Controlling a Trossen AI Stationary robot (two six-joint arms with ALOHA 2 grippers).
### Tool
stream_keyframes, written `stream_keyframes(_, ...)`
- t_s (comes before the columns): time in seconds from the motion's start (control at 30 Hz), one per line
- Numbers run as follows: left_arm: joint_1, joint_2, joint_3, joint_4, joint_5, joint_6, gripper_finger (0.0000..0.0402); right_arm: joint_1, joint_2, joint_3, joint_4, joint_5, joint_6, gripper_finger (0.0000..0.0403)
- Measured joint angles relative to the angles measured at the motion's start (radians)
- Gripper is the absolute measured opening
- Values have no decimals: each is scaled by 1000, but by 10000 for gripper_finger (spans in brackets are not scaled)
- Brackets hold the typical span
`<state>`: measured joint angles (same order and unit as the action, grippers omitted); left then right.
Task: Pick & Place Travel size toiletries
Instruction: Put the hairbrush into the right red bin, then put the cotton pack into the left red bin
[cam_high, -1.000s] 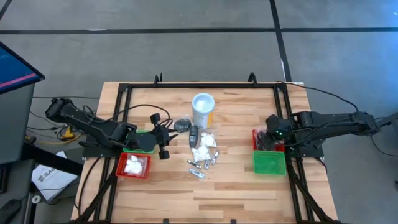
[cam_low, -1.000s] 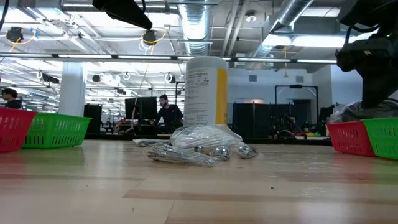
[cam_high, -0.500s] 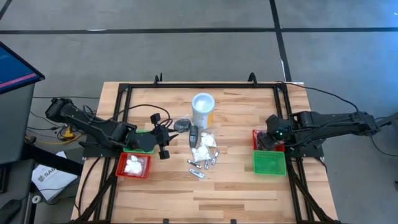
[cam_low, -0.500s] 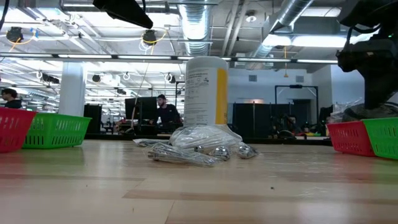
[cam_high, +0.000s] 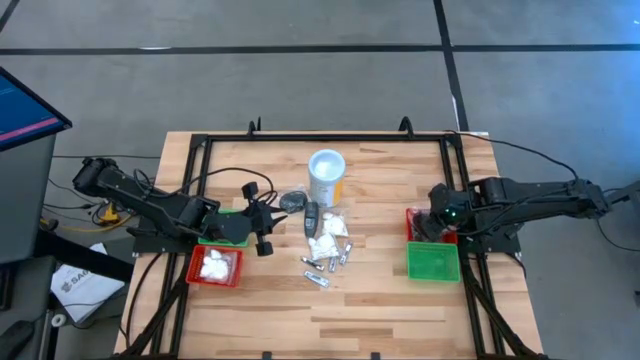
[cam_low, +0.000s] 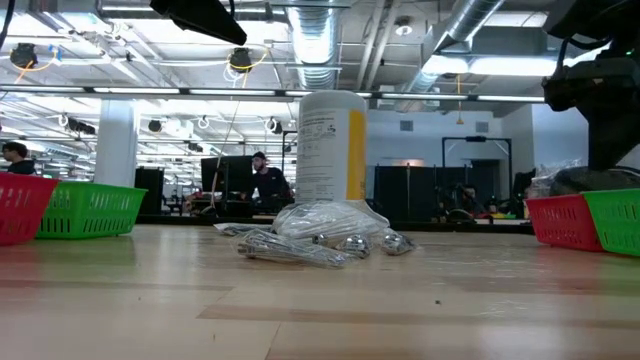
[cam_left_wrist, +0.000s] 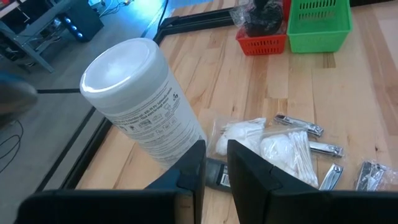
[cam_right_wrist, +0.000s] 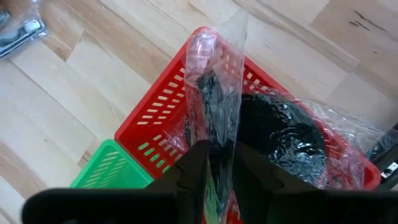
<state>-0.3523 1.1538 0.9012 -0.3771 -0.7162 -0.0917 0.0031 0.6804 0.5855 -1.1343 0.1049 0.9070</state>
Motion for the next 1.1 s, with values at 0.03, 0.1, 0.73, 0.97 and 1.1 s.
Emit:
stream_keyframes(0.03, 0, 0, 0, 0, 0, 0, 58, -1, 0, 0, -1, 0, 0, 62)
stream_keyframes(0.1, 0, 0, 0, 1, 0, 0, 58, -5, 0, 0, 0, 0, 0, 67)
stream_keyframes(0.73, 0, 0, 0, 6, 0, 1, 58, -183, 0, 103, 107, -29, -203, 228)
stream_keyframes(0.97, 0, 0, 0, 13, 0, 1, 58, -153, 21, 130, 403, -109, -319, 226)
stream_keyframes(1.1, 0, 0, 0, 19, 0, 1, 58, -122, 101, 127, 508, -135, -353, 217)
